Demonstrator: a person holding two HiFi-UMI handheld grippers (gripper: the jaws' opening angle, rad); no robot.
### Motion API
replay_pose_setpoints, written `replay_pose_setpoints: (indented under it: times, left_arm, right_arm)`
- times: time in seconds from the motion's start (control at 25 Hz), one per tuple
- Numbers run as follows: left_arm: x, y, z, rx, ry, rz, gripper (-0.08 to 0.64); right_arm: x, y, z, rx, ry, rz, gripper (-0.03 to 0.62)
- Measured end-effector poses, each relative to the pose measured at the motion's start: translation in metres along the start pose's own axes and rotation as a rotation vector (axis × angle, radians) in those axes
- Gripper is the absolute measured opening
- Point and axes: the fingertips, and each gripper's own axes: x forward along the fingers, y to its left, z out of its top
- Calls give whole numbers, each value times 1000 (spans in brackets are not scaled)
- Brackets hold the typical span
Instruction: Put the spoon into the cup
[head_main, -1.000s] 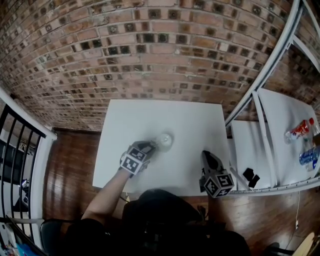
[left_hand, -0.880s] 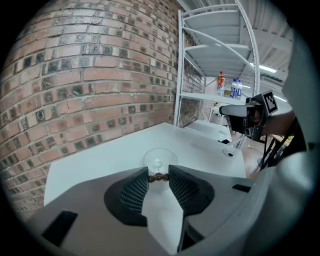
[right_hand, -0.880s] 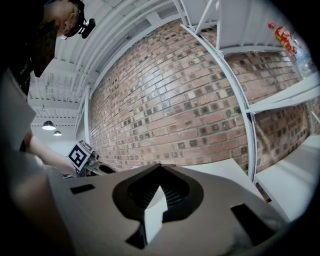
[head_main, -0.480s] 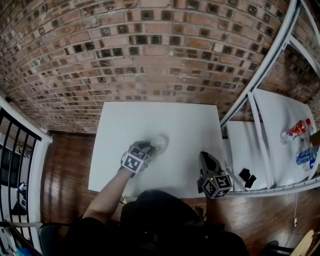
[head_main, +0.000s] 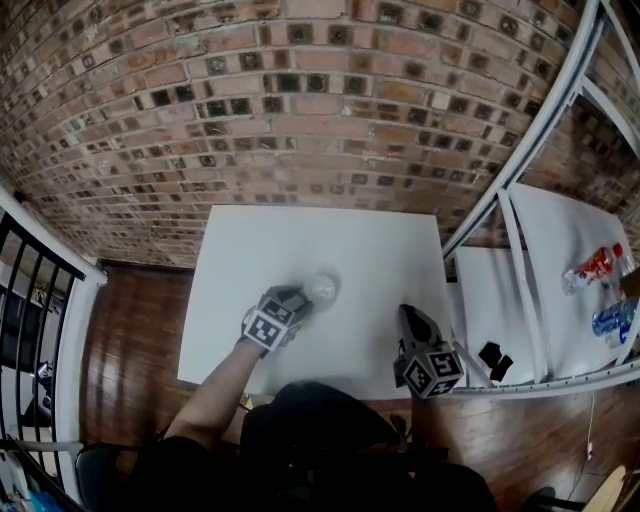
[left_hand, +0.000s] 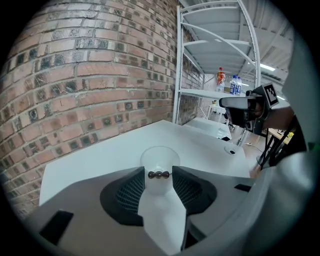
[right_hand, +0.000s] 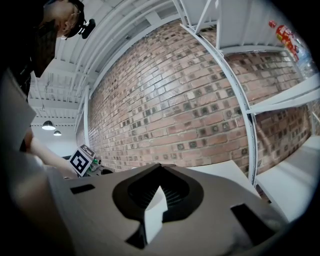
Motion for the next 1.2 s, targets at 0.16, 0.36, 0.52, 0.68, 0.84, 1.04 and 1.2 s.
replay_pose_setpoints:
  times: [0.16,0.36,0.52,0.68,0.84,1.04,1.2]
  left_arm:
    - [-17,7,10,-36,-71,17,198]
    - [-71,33,35,-112,-257,108,195]
    - [-131,61,55,-106,-430,264,37]
    - [-175,69,64,-120,-532,341,3]
    - [-203,64,61,-132,-555,381,3]
    - [-227,60,47,-152,-571,425,3]
    - [-247,54,29,-156,-551,447,3]
  right_arm:
    - [3,4,2,1,0,14,5]
    - [6,8,4,-4,-10,30,5]
    - [10,17,10,-20,-15,53,5]
    - [14,30,15,-35,-22,83,5]
    - [14,41,17,-48,-26,99,5]
    - [14,52,9,-41,-3,112,3]
    - [12,67,3,-57,21,127,2]
